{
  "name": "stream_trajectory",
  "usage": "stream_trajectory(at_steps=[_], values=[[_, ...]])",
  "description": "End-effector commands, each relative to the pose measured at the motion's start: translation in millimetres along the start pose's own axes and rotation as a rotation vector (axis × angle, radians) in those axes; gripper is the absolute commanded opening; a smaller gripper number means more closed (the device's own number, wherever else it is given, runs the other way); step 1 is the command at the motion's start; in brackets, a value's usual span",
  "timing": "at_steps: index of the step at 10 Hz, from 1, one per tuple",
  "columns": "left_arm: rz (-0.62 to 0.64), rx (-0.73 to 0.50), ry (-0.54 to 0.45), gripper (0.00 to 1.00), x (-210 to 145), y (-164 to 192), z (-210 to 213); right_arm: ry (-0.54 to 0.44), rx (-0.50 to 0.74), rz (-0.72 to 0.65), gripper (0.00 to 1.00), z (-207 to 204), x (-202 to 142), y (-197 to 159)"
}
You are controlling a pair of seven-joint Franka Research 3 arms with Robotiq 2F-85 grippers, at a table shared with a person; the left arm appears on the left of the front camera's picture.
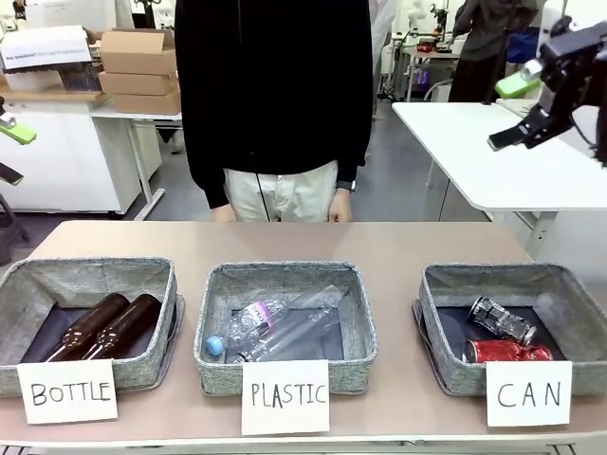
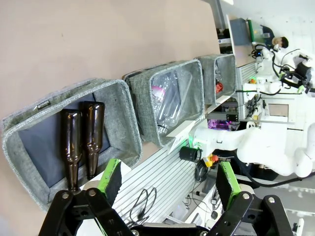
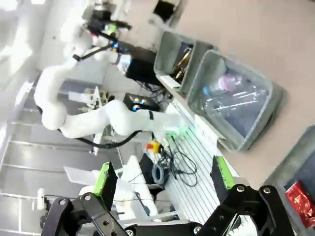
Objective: Sort the can waste into the basket.
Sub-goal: Pick up the can waste from the table and place it in the right Fabric basket.
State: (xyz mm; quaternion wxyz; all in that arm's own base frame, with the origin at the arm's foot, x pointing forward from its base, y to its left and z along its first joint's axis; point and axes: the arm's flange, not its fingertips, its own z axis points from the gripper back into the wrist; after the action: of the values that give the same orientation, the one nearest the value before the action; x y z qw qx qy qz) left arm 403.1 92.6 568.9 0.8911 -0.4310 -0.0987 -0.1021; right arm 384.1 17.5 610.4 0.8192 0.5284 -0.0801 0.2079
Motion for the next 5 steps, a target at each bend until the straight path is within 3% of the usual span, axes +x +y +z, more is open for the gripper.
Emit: stream_trajectory(at_steps=[1,5], values=[[0.001,0.004,0.001,1.00,-1.9,-1.6,0.6,0.089,-0.149,-0.011,1.00,-5.9,-5.9,10.1],[0.001,0.004,0.001,1.00,-1.9,-1.6,0.6,0.089,-0.149,-0.011,1.00,-5.9,-5.9,10.1]])
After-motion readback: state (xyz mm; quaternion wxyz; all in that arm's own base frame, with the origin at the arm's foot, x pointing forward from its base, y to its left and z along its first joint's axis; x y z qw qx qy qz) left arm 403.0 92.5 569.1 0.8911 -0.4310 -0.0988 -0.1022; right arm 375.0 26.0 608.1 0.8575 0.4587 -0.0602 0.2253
